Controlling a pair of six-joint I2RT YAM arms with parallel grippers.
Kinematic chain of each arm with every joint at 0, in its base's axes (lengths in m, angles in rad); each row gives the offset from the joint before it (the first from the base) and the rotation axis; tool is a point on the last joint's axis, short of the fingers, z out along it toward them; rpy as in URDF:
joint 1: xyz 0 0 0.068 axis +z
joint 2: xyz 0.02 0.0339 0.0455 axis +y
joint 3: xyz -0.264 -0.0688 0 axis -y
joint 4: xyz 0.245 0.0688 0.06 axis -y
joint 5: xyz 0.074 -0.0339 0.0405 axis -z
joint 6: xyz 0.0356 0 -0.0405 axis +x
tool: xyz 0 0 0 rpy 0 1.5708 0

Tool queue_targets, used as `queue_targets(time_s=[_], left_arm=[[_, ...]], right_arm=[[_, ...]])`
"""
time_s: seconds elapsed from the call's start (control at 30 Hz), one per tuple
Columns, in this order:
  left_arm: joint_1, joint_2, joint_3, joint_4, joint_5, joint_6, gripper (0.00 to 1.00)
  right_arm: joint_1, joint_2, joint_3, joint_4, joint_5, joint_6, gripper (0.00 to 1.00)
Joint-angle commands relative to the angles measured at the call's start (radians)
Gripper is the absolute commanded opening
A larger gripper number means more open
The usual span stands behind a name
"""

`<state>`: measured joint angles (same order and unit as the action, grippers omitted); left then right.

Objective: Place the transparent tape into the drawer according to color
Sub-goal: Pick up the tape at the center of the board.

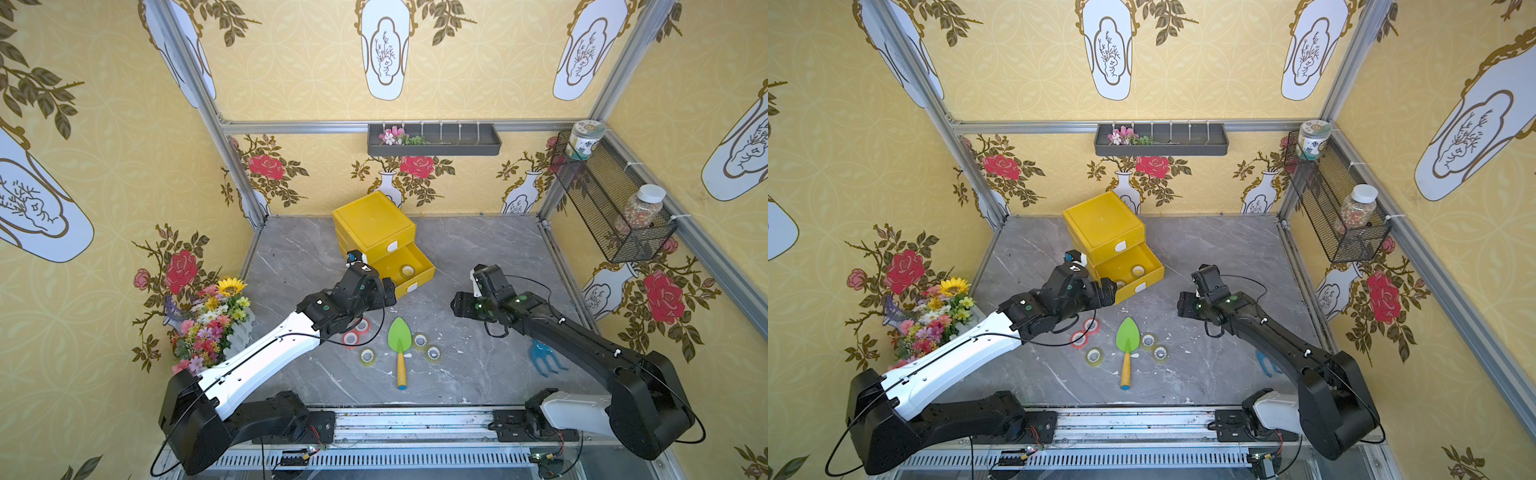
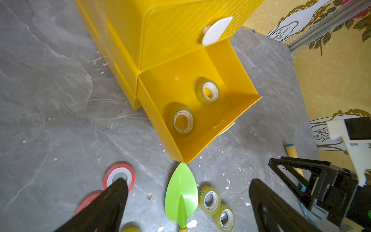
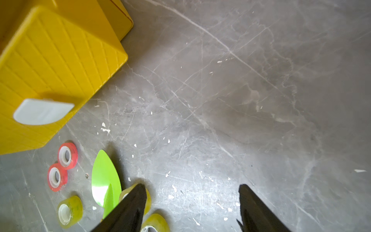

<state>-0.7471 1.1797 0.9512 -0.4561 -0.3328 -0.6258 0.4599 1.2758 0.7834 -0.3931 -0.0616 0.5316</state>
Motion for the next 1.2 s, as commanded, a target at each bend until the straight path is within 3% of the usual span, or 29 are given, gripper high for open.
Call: queue_targets(time_s=[0.0, 0.33, 0.83, 1.17], left_arm=[[0.000, -0.031, -0.054, 0.023, 0.009, -0.039, 1.00], [0.000, -0.086, -0.189, 0.032, 0.010, -0.081, 1.00], [0.002, -0.083, -0.189, 0.020, -0.006, -0.063, 1.00], [0.002, -0.057, -0.187, 0.026, 0.005, -0.058, 1.00]], right_arm=[[0.024, 0.010, -0.011, 0.025, -0.013, -0.021, 0.77], [0.157, 0.087, -0.006, -0.003, -0.018, -0.045, 0.77], [0.382, 0.187, 0.028, -0.122, -0.025, -0.069, 0.76], [0.442, 0.251, 0.061, -0.162, 0.053, -0.069, 0.74]])
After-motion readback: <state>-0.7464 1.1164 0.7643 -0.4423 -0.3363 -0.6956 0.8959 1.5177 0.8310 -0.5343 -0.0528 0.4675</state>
